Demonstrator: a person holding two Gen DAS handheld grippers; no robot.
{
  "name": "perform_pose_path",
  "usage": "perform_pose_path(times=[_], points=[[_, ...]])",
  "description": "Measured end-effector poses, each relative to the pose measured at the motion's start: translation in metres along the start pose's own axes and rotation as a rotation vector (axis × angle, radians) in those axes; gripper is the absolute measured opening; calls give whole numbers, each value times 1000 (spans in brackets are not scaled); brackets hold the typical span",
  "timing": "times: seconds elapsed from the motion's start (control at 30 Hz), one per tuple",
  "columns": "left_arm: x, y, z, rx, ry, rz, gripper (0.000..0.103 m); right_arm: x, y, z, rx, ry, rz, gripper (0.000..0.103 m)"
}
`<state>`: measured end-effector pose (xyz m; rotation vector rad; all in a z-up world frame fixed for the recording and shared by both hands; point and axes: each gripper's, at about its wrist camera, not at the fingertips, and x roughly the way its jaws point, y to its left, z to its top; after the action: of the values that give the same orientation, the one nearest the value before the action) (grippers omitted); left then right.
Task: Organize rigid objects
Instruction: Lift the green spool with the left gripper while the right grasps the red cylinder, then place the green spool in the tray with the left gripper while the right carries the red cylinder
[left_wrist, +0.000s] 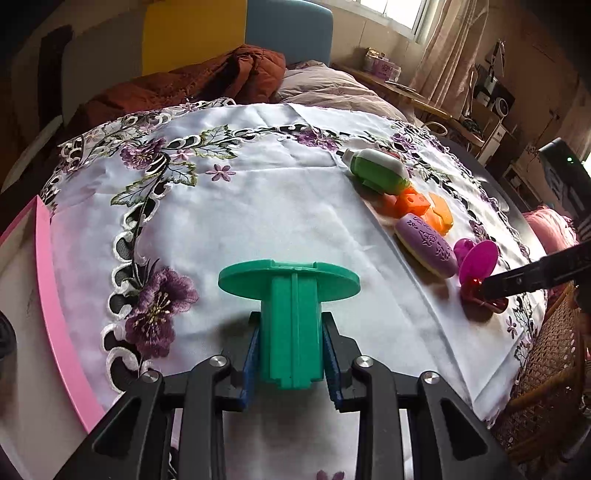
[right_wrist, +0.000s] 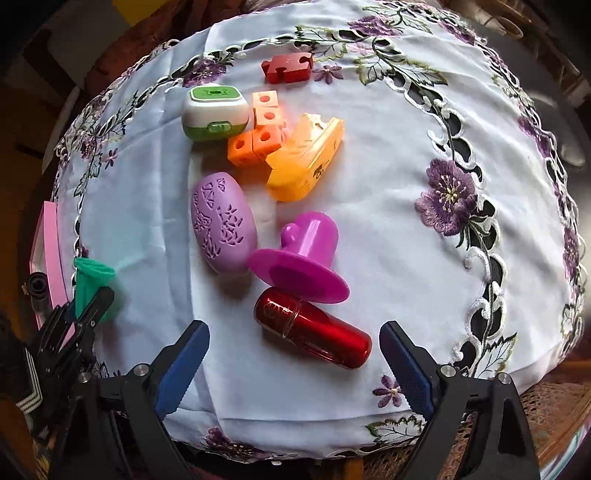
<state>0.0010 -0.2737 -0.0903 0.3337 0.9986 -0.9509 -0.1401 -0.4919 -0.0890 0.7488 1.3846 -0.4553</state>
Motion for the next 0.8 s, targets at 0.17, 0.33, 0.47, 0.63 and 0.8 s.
perform_pose_path(times=[0.17,0.33,0.47,0.63,0.8], points=[[-23,-4,-7,10,-45,-38,30,10,-4,1,77,8,-17,94],[-42,-1,-12,-12,-85,-75,30,15,-5,1,130,-11,-60,89],[-53,6,-18,-37,-102,-91,30,28,6,-2,118,-6,-118,74],[-65,21,-28,-89,-119,-91,30,27,36,-14,33,-67,-26,74],[-81,36,-38,-139,-142,-68,30,29,97,-28,-202,-136,40,74]])
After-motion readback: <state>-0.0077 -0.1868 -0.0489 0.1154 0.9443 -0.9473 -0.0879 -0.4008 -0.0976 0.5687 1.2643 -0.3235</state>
